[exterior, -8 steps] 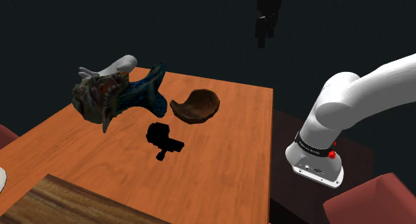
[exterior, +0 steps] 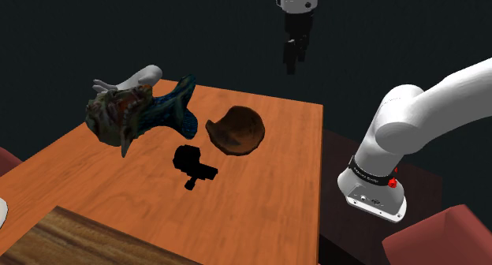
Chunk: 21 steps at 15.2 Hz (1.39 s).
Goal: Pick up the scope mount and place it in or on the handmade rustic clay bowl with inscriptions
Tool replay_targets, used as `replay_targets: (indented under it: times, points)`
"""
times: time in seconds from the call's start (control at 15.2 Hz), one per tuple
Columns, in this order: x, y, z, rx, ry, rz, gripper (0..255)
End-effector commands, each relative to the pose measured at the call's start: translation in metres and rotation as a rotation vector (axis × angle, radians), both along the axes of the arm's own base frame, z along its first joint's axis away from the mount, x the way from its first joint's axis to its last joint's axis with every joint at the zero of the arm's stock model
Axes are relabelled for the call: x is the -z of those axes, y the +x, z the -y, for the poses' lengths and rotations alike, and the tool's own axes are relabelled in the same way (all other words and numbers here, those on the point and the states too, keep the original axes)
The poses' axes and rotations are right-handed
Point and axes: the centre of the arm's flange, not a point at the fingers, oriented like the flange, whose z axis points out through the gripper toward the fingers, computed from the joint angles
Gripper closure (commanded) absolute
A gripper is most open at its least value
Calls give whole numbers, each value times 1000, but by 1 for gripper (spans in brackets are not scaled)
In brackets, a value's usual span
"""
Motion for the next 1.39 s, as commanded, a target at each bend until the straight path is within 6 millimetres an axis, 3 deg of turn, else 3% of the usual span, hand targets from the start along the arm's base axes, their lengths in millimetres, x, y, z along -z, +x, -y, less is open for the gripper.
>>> replay_targets:
  times: [0.0, 1.32]
  points:
    - [14, 5, -23, -18, 11, 8, 0]
    - [143, 57, -229, -204, 114, 72, 0]
